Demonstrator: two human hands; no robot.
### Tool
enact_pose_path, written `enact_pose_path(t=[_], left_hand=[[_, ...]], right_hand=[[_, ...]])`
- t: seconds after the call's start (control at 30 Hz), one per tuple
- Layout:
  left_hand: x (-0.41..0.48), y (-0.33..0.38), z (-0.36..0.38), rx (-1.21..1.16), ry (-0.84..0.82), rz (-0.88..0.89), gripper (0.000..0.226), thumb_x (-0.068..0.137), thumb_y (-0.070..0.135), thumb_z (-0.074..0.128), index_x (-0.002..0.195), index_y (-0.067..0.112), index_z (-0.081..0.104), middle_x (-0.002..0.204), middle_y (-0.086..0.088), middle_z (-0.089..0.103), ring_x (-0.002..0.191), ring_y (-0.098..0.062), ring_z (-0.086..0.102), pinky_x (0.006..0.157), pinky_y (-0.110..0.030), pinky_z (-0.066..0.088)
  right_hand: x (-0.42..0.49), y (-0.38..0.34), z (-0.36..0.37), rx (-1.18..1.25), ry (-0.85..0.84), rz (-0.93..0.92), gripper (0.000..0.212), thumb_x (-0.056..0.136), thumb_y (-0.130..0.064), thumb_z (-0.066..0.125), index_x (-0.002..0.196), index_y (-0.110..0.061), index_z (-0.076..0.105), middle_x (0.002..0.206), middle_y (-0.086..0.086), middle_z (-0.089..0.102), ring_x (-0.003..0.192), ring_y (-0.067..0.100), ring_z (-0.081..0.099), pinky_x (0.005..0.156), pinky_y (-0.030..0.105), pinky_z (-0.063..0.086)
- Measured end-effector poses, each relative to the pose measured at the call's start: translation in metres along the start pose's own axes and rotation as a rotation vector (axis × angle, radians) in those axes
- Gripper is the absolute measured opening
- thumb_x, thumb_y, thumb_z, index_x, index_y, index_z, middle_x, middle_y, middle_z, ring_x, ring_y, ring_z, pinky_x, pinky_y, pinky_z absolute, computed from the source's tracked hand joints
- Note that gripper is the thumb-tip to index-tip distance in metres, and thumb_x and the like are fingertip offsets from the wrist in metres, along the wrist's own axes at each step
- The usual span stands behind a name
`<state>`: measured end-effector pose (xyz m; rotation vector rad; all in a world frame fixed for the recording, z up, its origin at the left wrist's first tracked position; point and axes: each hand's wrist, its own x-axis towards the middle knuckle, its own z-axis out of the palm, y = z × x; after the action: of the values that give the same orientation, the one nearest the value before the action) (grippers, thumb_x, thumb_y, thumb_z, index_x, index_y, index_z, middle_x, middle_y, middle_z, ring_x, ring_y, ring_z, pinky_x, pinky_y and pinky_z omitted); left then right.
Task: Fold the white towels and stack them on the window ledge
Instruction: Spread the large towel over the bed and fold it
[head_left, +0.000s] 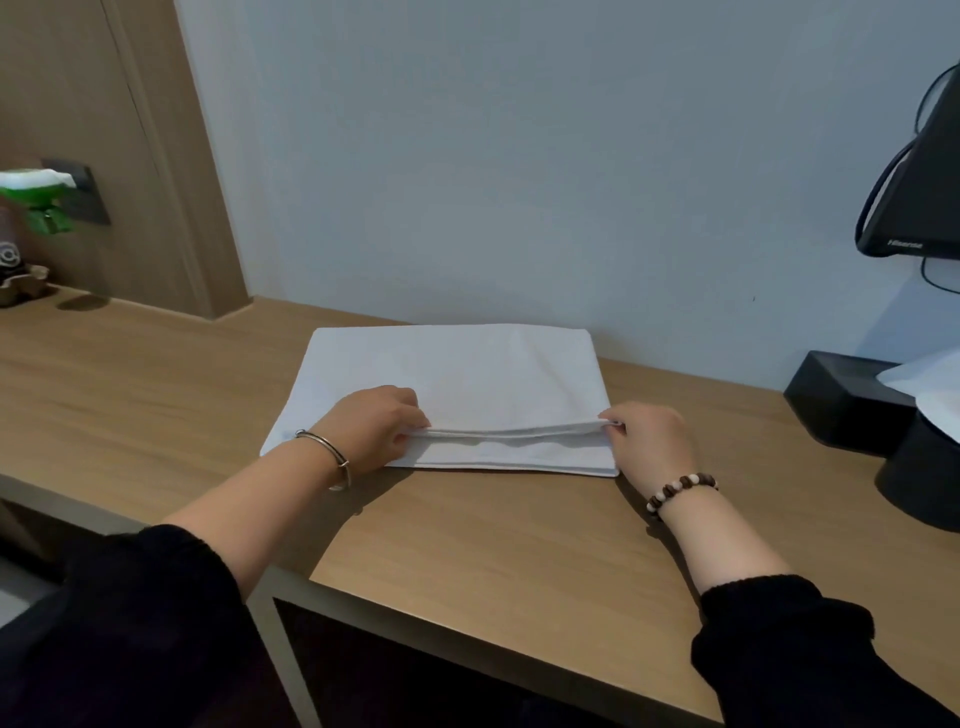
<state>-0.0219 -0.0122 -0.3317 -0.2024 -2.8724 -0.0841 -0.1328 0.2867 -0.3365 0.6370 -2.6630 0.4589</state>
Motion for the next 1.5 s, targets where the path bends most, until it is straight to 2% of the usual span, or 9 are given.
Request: enact_pose_path(t=[0.17, 0.33, 0.47, 0.7, 0.87, 0.97, 1.1, 1.33, 1.5], left_hand=[[-0.016, 0.0, 0.007, -0.01, 0.215, 0.044, 0.015, 0.068, 0.002, 0.063, 0.075, 0.011, 0.073, 0.073, -0.006, 0.065, 0.064, -0.03, 0.061, 0.049, -0.037, 0.051], [-0.022, 0.004, 0.01, -0.054, 0.273, 0.026, 0.017, 0.068, -0.001, 0.07, 0.075, 0.014, 0.073, 0.075, -0.002, 0.065, 0.065, -0.029, 0.06, 0.046, -0.036, 0.05], [-0.023, 0.004, 0.012, -0.053, 0.27, 0.003, 0.024, 0.064, -0.007, 0.075, 0.076, 0.013, 0.073, 0.076, -0.003, 0.065, 0.066, -0.03, 0.061, 0.047, -0.032, 0.049], [-0.018, 0.003, 0.009, -0.01, 0.333, 0.02, 0.022, 0.077, 0.011, 0.041, 0.072, 0.008, 0.062, 0.071, -0.008, 0.057, 0.064, -0.031, 0.054, 0.043, -0.034, 0.045], [-0.011, 0.014, -0.016, -0.07, 0.508, -0.03, 0.021, 0.075, 0.011, 0.04, 0.071, 0.006, 0.06, 0.075, -0.008, 0.057, 0.068, -0.028, 0.051, 0.05, -0.033, 0.044], [-0.026, 0.02, -0.011, -0.039, 0.451, 0.035, 0.024, 0.076, 0.015, 0.037, 0.07, 0.009, 0.06, 0.075, -0.005, 0.056, 0.07, -0.021, 0.046, 0.047, -0.031, 0.042], [-0.043, 0.017, 0.003, -0.056, 0.223, 0.033, 0.012, 0.073, 0.0, 0.061, 0.075, 0.012, 0.064, 0.08, -0.004, 0.06, 0.075, -0.026, 0.056, 0.054, -0.036, 0.049], [-0.039, 0.024, 0.001, -0.17, 0.107, -0.12, 0.012, 0.085, 0.008, 0.057, 0.091, 0.015, 0.065, 0.095, 0.003, 0.056, 0.086, -0.011, 0.043, 0.073, -0.023, 0.038], [-0.041, 0.025, 0.002, -0.228, 0.117, -0.156, 0.011, 0.082, 0.007, 0.059, 0.087, 0.014, 0.066, 0.091, 0.005, 0.054, 0.084, -0.011, 0.045, 0.071, -0.023, 0.036]], right_hand=[[-0.013, -0.009, -0.01, 0.124, 0.28, -0.146, 0.014, 0.079, 0.005, 0.064, 0.084, -0.005, 0.071, 0.084, 0.009, 0.07, 0.078, 0.03, 0.065, 0.064, 0.032, 0.048], [-0.024, 0.002, -0.017, -0.01, -0.164, -0.081, 0.013, 0.09, -0.012, 0.054, 0.09, -0.015, 0.066, 0.093, 0.0, 0.065, 0.09, 0.023, 0.058, 0.067, 0.029, 0.035], [-0.031, -0.004, -0.023, 0.081, 0.007, -0.1, 0.01, 0.089, -0.014, 0.058, 0.089, -0.014, 0.068, 0.09, -0.001, 0.066, 0.087, 0.022, 0.059, 0.068, 0.029, 0.039], [-0.029, -0.015, -0.003, -0.036, -0.137, -0.19, 0.008, 0.094, -0.022, 0.054, 0.09, -0.016, 0.052, 0.095, -0.001, 0.053, 0.087, 0.019, 0.051, 0.067, 0.027, 0.033], [-0.023, -0.017, 0.003, -0.078, -0.124, -0.149, 0.005, 0.093, -0.016, 0.051, 0.091, -0.012, 0.05, 0.099, 0.006, 0.054, 0.089, 0.026, 0.052, 0.071, 0.036, 0.043], [-0.022, -0.017, 0.003, -0.081, -0.126, -0.134, 0.001, 0.093, -0.013, 0.051, 0.093, -0.012, 0.05, 0.101, 0.007, 0.054, 0.092, 0.027, 0.052, 0.073, 0.037, 0.044], [-0.021, -0.016, 0.004, -0.03, -0.139, -0.078, 0.002, 0.092, -0.008, 0.05, 0.092, -0.009, 0.052, 0.099, 0.007, 0.054, 0.091, 0.029, 0.053, 0.069, 0.034, 0.039], [-0.023, -0.007, -0.009, 0.45, -0.016, 0.201, 0.008, 0.091, -0.014, 0.059, 0.084, -0.011, 0.058, 0.1, 0.001, 0.046, 0.071, 0.007, 0.047, 0.07, 0.025, 0.033], [-0.02, -0.005, -0.013, 0.794, -0.108, 0.455, 0.027, 0.093, -0.037, 0.053, 0.081, -0.013, 0.055, 0.078, 0.006, 0.064, 0.063, 0.018, 0.06, 0.062, 0.033, 0.047]])
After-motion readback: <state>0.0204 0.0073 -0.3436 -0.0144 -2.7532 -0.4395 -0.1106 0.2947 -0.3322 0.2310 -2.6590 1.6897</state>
